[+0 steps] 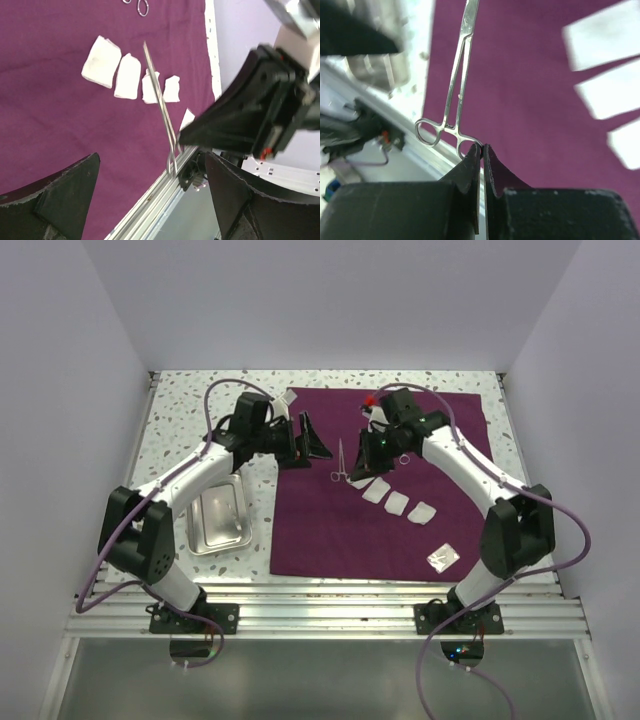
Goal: Prepare the surgical pack
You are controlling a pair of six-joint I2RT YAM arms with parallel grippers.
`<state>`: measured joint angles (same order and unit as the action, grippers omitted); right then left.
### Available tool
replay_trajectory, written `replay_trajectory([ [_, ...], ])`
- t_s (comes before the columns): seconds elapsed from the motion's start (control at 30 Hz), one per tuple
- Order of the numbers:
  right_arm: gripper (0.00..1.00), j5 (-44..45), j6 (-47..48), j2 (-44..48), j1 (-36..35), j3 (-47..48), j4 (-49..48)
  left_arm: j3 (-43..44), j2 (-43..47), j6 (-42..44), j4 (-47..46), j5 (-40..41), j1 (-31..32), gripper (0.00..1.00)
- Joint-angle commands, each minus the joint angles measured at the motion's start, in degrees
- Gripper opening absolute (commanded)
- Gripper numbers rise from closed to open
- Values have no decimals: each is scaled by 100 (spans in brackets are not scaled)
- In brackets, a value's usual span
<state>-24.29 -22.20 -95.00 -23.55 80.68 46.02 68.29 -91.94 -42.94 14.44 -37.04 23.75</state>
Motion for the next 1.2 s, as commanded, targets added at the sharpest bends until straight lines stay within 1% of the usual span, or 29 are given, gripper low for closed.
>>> replay_trajectory([
  [0.0, 0, -479, -47, 411, -184, -79, -295, 44, 53, -188, -406, -225, -28, 90],
  [0.13, 0, -532, -162, 474, -536, -79, -427, -149, 97, -276, -459, -277, -54, 89],
  [0.3, 0, -541, -293, 386, -852, -35, -559, -466, 133, -716, -1021, -453, -46, 85],
  [0.37, 0, -576, -347, 368, -932, -9, -664, -483, 133, -716, -1004, -462, -37, 83],
  [0.47, 0, -576, -373, 281, -1002, 61, -682, -492, 150, -760, -1039, -471, -37, 73],
  [0.5, 0, -585, -399, 272, -1011, 70, -699, -484, 141, -777, -1057, -489, -37, 62],
  [0.57, 0, -576, -400, 210, -1046, 140, -709, -483, 115, -743, -1004, -524, -37, 48],
  [0.6, 0, -533, -417, 167, -1046, 175, -665, -449, 124, -699, -848, -506, -46, 25],
  [0.67, 2, -436, -408, -8, -1037, 377, -367, -396, 133, -437, -532, -305, -63, 2],
  [0.7, 12, -375, -347, -79, -1037, 456, -279, -309, 150, -304, -51, -69, -72, 0],
  [0.73, 22, -279, -303, -141, -1037, 561, -17, -273, 168, -172, 171, 90, -89, 0],
  [0.77, 32, -60, -242, -263, -1029, 762, 116, -238, 194, 116, 739, 274, -142, 0],
  [0.8, 39, 46, -207, -308, -1011, 852, 222, -168, 229, 267, 1049, 467, -195, 0],
  [0.83, 49, 187, -198, -352, -968, 1000, 389, -132, 255, 399, 1357, 922, -326, 0],
  [0.87, 53, 353, -189, -387, -932, 1063, 486, -71, 282, 679, 1717, 1257, -379, 0],
  [0.9, 60, 712, -189, -492, -810, 1133, 591, 95, 343, 803, 2451, 1634, -423, 0],
  [0.93, 62, 811, -163, -589, -722, 1282, 819, 175, 378, 918, 2798, 2508, -476, 0],
  [0.97, 63, 873, -162, -677, -617, 1353, 925, 245, 422, 1032, 3141, 2996, -494, 0],
  [1.0, 63, 909, -136, -869, -494, 1423, 1031, 350, 518, 1068, 3684, 3436, -511, 0],
  [1.03, 63, 918, -145, -958, -249, 1537, 1154, 369, 580, 1086, 3872, 4171, -538, 0],
  [1.07, 63, 926, -145, -1028, -133, 1590, 1172, 369, 650, 1051, 4178, 4509, -547, 0],
  [1.1, 63, 944, -136, -1125, 16, 1643, 1190, 378, 782, 1033, 4294, 4765, -547, 0],
  [1.13, 63, 1083, -127, -1300, 52, 1826, 1251, 378, 844, 1033, 4374, 5133, -555, 0],
  [1.17, 64, 1259, -84, -1450, 78, 1976, 1356, 360, 888, 963, 4514, 5293, -555, 0],
])
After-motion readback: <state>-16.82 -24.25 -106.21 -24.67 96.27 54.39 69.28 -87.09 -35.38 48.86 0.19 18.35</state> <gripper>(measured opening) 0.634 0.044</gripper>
